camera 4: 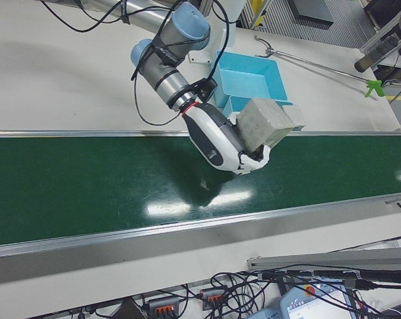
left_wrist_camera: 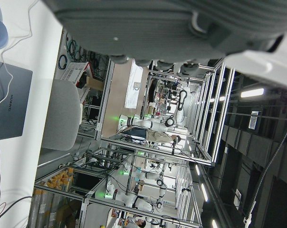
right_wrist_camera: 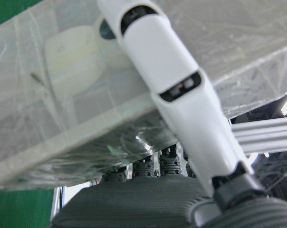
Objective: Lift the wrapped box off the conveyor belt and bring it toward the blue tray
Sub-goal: 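Lift the box off the belt and swing it toward the blue tray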
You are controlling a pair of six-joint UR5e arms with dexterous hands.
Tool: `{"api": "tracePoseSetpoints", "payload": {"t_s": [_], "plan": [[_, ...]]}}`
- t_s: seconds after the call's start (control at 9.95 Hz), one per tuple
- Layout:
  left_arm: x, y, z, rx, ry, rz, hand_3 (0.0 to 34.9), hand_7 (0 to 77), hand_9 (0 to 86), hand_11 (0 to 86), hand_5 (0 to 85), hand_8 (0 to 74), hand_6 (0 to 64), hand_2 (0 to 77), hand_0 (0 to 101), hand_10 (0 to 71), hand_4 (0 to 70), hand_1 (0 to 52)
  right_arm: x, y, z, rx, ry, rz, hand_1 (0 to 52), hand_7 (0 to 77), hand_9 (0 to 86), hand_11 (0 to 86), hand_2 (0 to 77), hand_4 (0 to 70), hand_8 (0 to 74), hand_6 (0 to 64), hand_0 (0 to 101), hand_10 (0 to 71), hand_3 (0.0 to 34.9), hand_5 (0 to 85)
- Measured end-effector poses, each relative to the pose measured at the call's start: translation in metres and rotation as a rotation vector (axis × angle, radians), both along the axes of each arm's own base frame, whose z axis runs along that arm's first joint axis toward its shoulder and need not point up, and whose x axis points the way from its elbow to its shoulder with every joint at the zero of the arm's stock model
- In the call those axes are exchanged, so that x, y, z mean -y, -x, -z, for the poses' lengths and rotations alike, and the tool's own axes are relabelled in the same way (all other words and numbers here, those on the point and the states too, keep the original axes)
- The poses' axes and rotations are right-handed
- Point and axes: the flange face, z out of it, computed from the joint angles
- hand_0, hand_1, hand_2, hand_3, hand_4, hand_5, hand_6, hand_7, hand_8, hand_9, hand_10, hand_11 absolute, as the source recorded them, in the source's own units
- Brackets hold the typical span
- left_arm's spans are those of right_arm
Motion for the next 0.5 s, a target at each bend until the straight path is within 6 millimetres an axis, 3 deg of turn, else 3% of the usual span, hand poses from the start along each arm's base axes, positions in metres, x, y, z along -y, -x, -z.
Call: {"api": "tracePoseSetpoints", "payload": {"t_s": [0.2, 0.3, 0.5], "plan": [[0.0, 0.0, 0.0, 0.0, 0.0, 0.0, 0.0, 0.5, 0.0, 0.5, 1.1, 0.5, 0.5, 1.1, 0, 0.5, 0.0, 0.0, -0.022, 0.049, 0.044, 0.045, -0.034, 0.104, 18.0, 32.2, 40.4, 48.0, 29.5, 26.2, 42.0, 40.9, 58, 20.2, 0.0, 60.0], [0.0, 0.0, 0.0, 0.0, 0.0, 0.0, 0.0, 0.5, 0.0, 0.5, 1.1, 0.5, 0.5, 0.5, 0, 0.5, 0.0, 0.0, -0.036, 0.073, 0.064, 0.058, -0.043, 0.149, 3.8, 32.7, 40.4, 49.1, 33.3, 26.7, 42.5, 42.5, 58, 20.7, 0.0, 60.0], [0.0, 0.0, 0.0, 0.0, 0.0, 0.0, 0.0, 0.5, 0.5, 0.5, 1.1, 0.5, 0.5, 1.1, 0, 0.5, 0.0, 0.0, -0.067, 0.118, 0.095, 0.078, -0.055, 0.235, 3.3, 32.7, 40.4, 49.1, 33.3, 26.7, 42.5, 42.5, 58, 20.7, 0.0, 60.0]]}}
